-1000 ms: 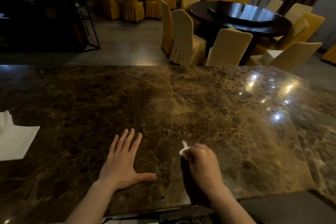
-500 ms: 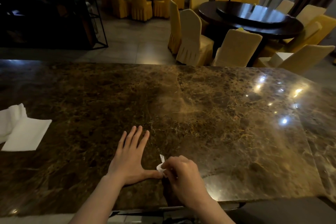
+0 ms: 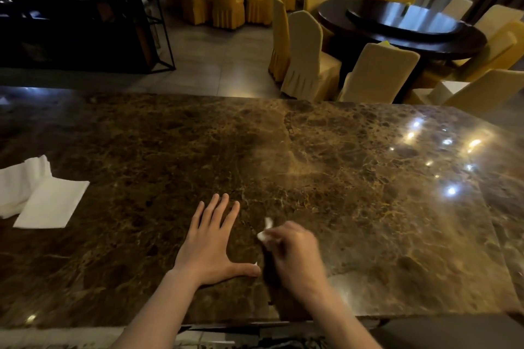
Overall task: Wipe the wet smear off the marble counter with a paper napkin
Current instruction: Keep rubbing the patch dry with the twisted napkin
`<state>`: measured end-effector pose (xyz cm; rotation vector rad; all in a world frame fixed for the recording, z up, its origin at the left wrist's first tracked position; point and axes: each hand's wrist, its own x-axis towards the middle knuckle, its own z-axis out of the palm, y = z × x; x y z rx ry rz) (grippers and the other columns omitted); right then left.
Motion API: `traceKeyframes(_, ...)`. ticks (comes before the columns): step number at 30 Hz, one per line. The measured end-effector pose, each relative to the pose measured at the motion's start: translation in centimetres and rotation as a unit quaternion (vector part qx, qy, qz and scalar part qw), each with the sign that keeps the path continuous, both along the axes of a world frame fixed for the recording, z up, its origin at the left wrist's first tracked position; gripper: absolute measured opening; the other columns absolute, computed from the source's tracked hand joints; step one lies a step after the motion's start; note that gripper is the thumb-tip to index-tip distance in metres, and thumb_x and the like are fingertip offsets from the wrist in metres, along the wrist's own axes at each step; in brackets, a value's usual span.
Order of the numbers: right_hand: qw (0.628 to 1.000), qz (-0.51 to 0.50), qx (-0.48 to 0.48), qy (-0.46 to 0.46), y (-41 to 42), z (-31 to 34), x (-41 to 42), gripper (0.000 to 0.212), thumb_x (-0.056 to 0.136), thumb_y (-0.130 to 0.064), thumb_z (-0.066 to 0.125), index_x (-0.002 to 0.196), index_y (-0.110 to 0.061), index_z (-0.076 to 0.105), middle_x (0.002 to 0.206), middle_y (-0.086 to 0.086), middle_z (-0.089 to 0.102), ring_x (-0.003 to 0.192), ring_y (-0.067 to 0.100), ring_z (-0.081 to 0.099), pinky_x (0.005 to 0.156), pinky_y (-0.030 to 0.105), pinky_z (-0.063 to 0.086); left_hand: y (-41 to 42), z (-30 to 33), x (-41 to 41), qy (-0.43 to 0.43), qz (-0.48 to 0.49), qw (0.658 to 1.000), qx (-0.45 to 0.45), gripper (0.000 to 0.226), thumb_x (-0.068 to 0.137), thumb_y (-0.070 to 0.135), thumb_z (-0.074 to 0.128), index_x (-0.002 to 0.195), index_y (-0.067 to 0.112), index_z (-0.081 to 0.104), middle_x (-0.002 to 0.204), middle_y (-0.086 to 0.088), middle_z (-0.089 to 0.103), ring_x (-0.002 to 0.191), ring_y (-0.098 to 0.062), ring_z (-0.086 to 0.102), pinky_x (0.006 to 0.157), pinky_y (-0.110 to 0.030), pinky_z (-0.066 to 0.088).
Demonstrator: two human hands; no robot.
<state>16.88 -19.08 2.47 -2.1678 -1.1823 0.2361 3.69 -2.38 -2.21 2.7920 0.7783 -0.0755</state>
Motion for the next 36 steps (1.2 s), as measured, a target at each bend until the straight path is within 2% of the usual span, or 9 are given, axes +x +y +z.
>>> traceKeyframes(2,0.997,0.081,-0.001,0.017,0.6,-0.2,-2.1,0.027,0.085,-0.005,0.071,0.102,-0.025,0.077,0.089,-0.008,0.065,0.082,0.009,0.059,0.069,0.027,0.051,0.1,-0.1,0.0,0.006,-0.005,1.000,0.007,0.145,0.055,0.112,0.033,0.163,0.028,-0.014,0.172,-0.001,-0.024,0.153,-0.016,-0.035,0.131,-0.053,-0.007)
traceKeyframes(5,0.993,0.113,-0.034,-0.011,-0.1,-0.5,-1.4,0.024,0.089,-0.010,0.067,0.101,-0.028,0.078,0.086,-0.007,0.059,0.083,0.014,0.056,0.066,0.034,0.049,0.1,-0.3,0.0,0.000,0.000,1.000,0.005,0.148,0.051,0.116,0.028,0.163,0.028,-0.013,0.172,0.000,-0.022,0.154,-0.016,-0.033,0.131,-0.054,-0.006)
traceKeyframes(9,0.992,0.072,-0.076,-0.070,-1.1,0.4,1.3,0.018,0.090,-0.015,0.067,0.100,-0.024,0.078,0.089,-0.003,0.060,0.088,0.021,0.058,0.067,0.038,0.049,-0.1,-0.2,-0.1,-0.009,0.003,1.000,0.003,0.150,0.049,0.117,0.026,0.164,0.029,-0.012,0.173,0.000,-0.022,0.154,-0.016,-0.033,0.131,-0.054,-0.005)
traceKeyframes(14,0.991,-0.068,-0.083,-0.085,-2.9,0.3,3.5,0.021,0.085,-0.005,0.071,0.098,-0.020,0.079,0.087,-0.003,0.063,0.083,0.021,0.061,0.065,0.036,0.052,-0.1,0.0,0.0,-0.013,0.004,1.000,0.002,0.149,0.049,0.117,0.029,0.164,0.030,-0.011,0.173,0.001,-0.021,0.154,-0.016,-0.032,0.131,-0.054,-0.006)
traceKeyframes(21,0.990,-0.021,-0.085,-0.107,-2.0,0.1,0.8,0.024,0.091,-0.017,0.066,0.111,-0.026,0.074,0.103,-0.004,0.055,0.096,0.017,0.051,0.069,0.024,0.042,-0.2,0.0,0.1,-0.012,0.008,1.000,0.000,0.149,0.049,0.117,0.030,0.164,0.030,-0.011,0.173,0.001,-0.021,0.155,-0.016,-0.031,0.131,-0.054,-0.006)
traceKeyframes(24,0.994,-0.008,-0.062,-0.090,-2.5,0.6,0.0,0.021,0.089,-0.021,0.071,0.109,-0.028,0.072,0.099,-0.008,0.051,0.093,0.013,0.050,0.063,0.018,0.037,-0.1,-0.1,0.0,-0.009,0.007,1.000,0.003,0.149,0.049,0.117,0.029,0.164,0.030,-0.011,0.173,0.001,-0.020,0.155,-0.017,-0.031,0.131,-0.054,-0.005)
traceKeyframes(26,0.997,0.000,-0.045,-0.057,-2.7,0.9,-0.2,0.015,0.090,-0.025,0.071,0.104,-0.030,0.074,0.093,-0.012,0.047,0.087,0.008,0.052,0.059,0.019,0.041,-0.1,-0.1,0.1,-0.020,0.011,1.000,-0.003,0.148,0.050,0.117,0.029,0.164,0.031,-0.010,0.174,0.002,-0.018,0.155,-0.015,-0.029,0.132,-0.053,-0.005)
traceKeyframes(30,0.999,0.030,-0.032,0.031,-2.3,1.2,-0.3,0.012,0.090,-0.036,0.072,0.102,-0.034,0.076,0.088,-0.019,0.050,0.079,0.003,0.057,0.066,0.020,0.050,-0.1,0.0,0.0,-0.064,0.016,0.998,-0.021,0.142,0.054,0.115,0.032,0.165,0.032,-0.001,0.175,0.004,-0.008,0.158,-0.013,-0.021,0.132,-0.053,-0.001)
traceKeyframes(36,0.999,0.009,-0.046,0.001,-2.1,0.6,0.0,0.020,0.091,-0.023,0.072,0.110,-0.029,0.075,0.094,-0.016,0.051,0.083,0.005,0.059,0.070,0.028,0.055,-0.2,-0.1,0.1,-0.070,0.022,0.997,-0.025,0.140,0.056,0.114,0.033,0.165,0.032,0.000,0.175,0.006,-0.005,0.158,-0.014,-0.019,0.133,-0.051,-0.001)
